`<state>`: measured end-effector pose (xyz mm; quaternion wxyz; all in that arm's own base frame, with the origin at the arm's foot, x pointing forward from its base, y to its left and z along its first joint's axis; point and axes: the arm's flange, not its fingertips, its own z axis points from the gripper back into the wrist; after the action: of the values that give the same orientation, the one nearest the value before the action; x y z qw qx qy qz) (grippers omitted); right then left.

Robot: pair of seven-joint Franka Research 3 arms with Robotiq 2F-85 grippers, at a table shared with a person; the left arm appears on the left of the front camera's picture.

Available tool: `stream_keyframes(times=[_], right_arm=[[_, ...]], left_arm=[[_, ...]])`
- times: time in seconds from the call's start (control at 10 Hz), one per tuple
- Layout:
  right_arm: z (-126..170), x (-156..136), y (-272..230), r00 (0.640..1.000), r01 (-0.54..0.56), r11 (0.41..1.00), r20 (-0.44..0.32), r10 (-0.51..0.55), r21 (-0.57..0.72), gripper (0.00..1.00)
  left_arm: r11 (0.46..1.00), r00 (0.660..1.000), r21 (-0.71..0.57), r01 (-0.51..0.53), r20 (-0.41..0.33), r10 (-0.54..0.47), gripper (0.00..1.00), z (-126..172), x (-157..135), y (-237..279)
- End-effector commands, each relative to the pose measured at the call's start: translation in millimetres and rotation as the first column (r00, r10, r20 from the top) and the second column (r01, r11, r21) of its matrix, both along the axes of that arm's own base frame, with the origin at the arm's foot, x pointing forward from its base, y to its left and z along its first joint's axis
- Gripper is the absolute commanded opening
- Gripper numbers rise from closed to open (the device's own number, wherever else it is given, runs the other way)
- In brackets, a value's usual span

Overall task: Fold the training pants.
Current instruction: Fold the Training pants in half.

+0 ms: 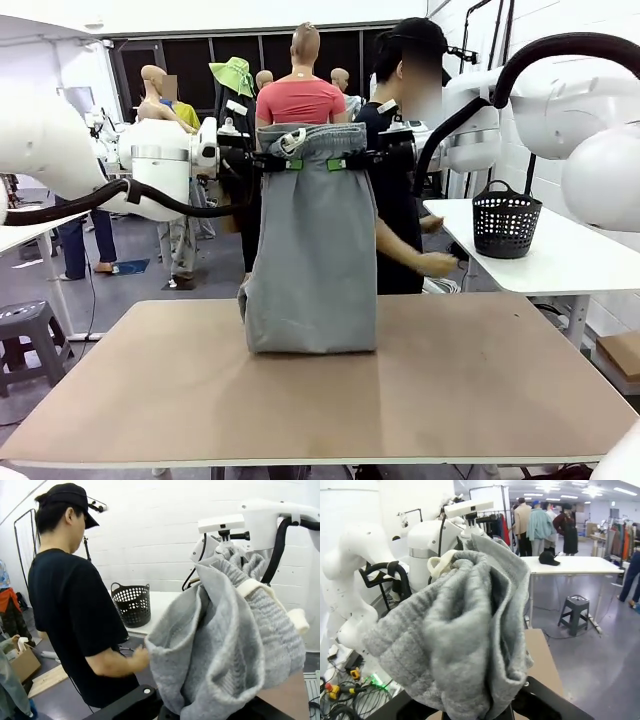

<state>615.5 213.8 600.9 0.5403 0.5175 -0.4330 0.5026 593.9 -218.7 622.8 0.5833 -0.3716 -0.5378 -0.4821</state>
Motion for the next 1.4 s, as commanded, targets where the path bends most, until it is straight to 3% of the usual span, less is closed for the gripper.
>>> stream_keyframes(times=[0.0, 0.3, 0.7, 0.9, 1.1, 1.3], right_arm=[[22.0, 29.2, -2.5, 1.000, 0.001, 0.999, -0.015, -0.001, -0.047, 0.00], [17.7, 51.7, -2.7, 1.000, 0.001, 0.998, -0.009, -0.001, -0.064, 0.00], [-48.4, 22.5, -7.6, 0.994, -0.045, 0.997, -0.104, 0.038, -0.069, 0.00], [-51.8, -9.4, -7.9, 0.987, -0.057, 0.998, -0.149, 0.053, -0.025, 0.00], [-57.6, -32.2, -9.2, 0.963, -0.076, 0.997, -0.257, 0.077, 0.016, 0.00], [-81.7, -55.7, -10.1, 0.922, -0.110, 0.994, -0.375, 0.098, -0.013, 0.00]], left_arm=[[1.000, 1.000, -0.013, -0.028, 0.007, 0.028, 0.00, 35.7, 27.8, 2.4], [0.998, 0.998, -0.038, -0.055, 0.028, 0.056, 0.00, 26.5, 53.3, 9.0], [0.993, 0.999, -0.110, -0.042, -0.032, 0.039, 0.00, -43.2, 46.9, 23.8], [0.990, 0.990, -0.139, -0.033, -0.138, 0.014, 0.00, -60.5, 12.2, 27.5], [0.983, 0.962, -0.181, -0.026, -0.273, -0.025, 0.00, -62.6, -26.4, 28.0], [0.986, 0.916, -0.164, -0.024, -0.400, -0.045, 0.00, -76.3, -61.9, 21.3]])
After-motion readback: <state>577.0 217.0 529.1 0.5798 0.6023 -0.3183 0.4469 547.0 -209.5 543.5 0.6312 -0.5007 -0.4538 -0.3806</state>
